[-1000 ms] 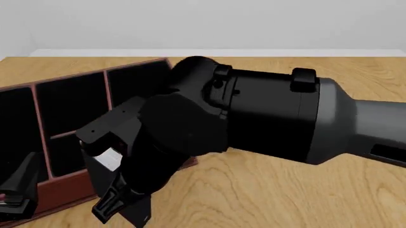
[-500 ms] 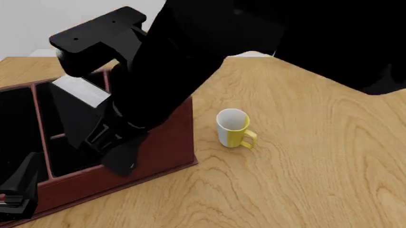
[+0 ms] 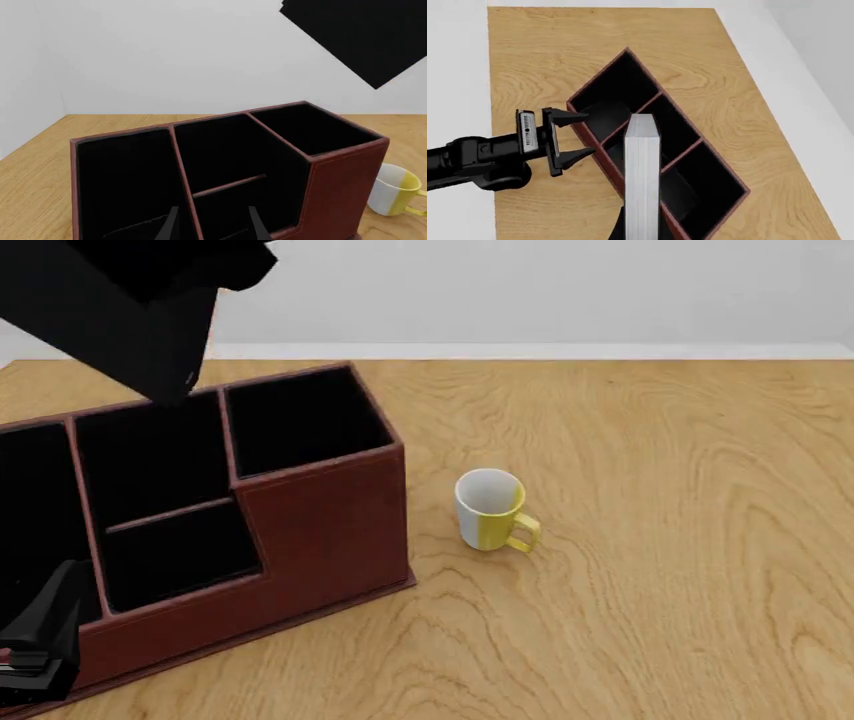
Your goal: Pick up the book and place it in the front compartment of the caddy.
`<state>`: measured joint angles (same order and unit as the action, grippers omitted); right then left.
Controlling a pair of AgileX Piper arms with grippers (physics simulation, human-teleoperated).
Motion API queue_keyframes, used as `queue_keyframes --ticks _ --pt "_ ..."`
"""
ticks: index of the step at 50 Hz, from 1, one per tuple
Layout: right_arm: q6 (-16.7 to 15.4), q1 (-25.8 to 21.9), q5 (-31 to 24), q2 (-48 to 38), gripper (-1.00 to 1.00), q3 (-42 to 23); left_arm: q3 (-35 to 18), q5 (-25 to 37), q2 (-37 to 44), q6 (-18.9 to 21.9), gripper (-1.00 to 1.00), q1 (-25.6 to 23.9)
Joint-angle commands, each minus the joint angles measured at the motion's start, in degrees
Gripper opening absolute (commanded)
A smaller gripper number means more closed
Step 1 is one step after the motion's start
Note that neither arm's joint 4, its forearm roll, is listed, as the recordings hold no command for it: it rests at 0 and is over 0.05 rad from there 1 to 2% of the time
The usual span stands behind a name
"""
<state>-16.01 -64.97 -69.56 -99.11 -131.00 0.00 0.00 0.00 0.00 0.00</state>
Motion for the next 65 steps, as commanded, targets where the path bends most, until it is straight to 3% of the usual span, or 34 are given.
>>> queue_keyframes --ticks 1,2,3,5,7,11,12,14,16,22,23,25,26,27,29,30,34,38,40,41,42,43,46,58,65 --pt "-9.0 -3.3 -0.3 -1.9 -1.0 -8.9 0.0 0.0 0.0 0.0 1.0 0.0" --pt "-10.0 -3.6 -0.3 -2.0 -1.0 -9.4 0.0 0.0 0.0 0.0 1.0 0.0" --pt "-9.0 -3.8 -0.3 -1.9 -1.0 -9.4 0.0 0.0 0.0 0.0 1.0 0.0" --pt "-12.5 -3.8 -0.3 -2.1 -1.0 -9.1 0.0 0.0 0.0 0.0 1.0 0.0" --pt "-12.8 -4.7 -0.3 -1.7 -1.0 -7.7 0.0 0.0 0.0 0.0 1.0 0.0" --pt "-18.7 -5.3 -0.3 -1.5 -1.0 -4.9 0.0 0.0 0.0 0.0 1.0 0.0" --pt "-21.7 -5.0 -0.3 -1.6 -1.0 -3.6 0.0 0.0 0.0 0.0 1.0 0.0" --pt "-21.0 -5.0 -0.3 -2.1 -1.0 -3.5 0.0 0.0 0.0 0.0 1.0 0.0" --pt "-27.0 -2.2 -0.3 -3.0 -1.0 -0.9 0.0 0.0 0.0 0.0 1.0 0.0" --pt "-36.0 1.1 -0.3 -4.2 -1.0 1.1 0.0 0.0 0.0 0.0 1.0 0.0" --pt "-36.0 1.1 -0.3 -4.2 -1.0 1.1 0.0 0.0 0.0 0.0 1.0 0.0" --pt "-40.4 1.7 -0.3 -4.5 -1.0 1.0 0.0 0.0 0.0 0.0 1.0 0.0" --pt "-44.8 3.3 1.3 -3.7 -1.0 3.7 0.0 0.0 0.0 0.0 1.0 0.0" --pt "-44.8 3.3 1.5 -3.6 -1.0 4.0 0.0 0.0 0.0 0.0 1.0 0.0" --pt "-47.9 4.4 3.0 -2.8 -1.0 6.1 0.0 0.0 0.0 0.0 1.0 0.0" --pt "-44.0 2.5 -0.3 -5.4 -1.0 0.2 0.0 0.0 0.0 0.0 1.0 0.0" --pt "-48.6 2.6 2.1 -4.5 -1.0 3.3 0.0 0.0 0.0 0.0 1.0 0.0" --pt "-49.6 1.7 2.0 -5.6 -1.0 0.6 0.0 0.0 0.0 0.0 1.0 0.0" --pt "-53.1 2.4 5.2 -4.1 -1.0 4.2 0.0 0.0 0.0 0.0 1.0 0.0" --pt "-53.1 2.4 5.3 -4.0 -1.0 4.5 0.0 0.0 0.0 0.0 1.0 0.0" --pt "-56.3 3.9 8.5 -3.0 -1.0 8.3 0.0 0.0 0.0 0.0 1.0 0.0" --pt "-57.6 4.7 9.8 -2.8 -1.0 10.0 0.0 0.0 0.0 0.0 1.0 0.0" --pt "-57.0 4.2 9.2 -4.7 -1.0 7.7 0.0 0.0 0.0 0.0 1.0 0.0" --pt "-60.0 4.4 10.0 -9.8 -1.0 2.5 0.0 0.0 0.0 0.0 1.0 0.0" --pt "-59.3 3.3 8.3 -12.5 -1.0 -2.5 0.0 0.0 0.0 0.0 1.0 0.0"
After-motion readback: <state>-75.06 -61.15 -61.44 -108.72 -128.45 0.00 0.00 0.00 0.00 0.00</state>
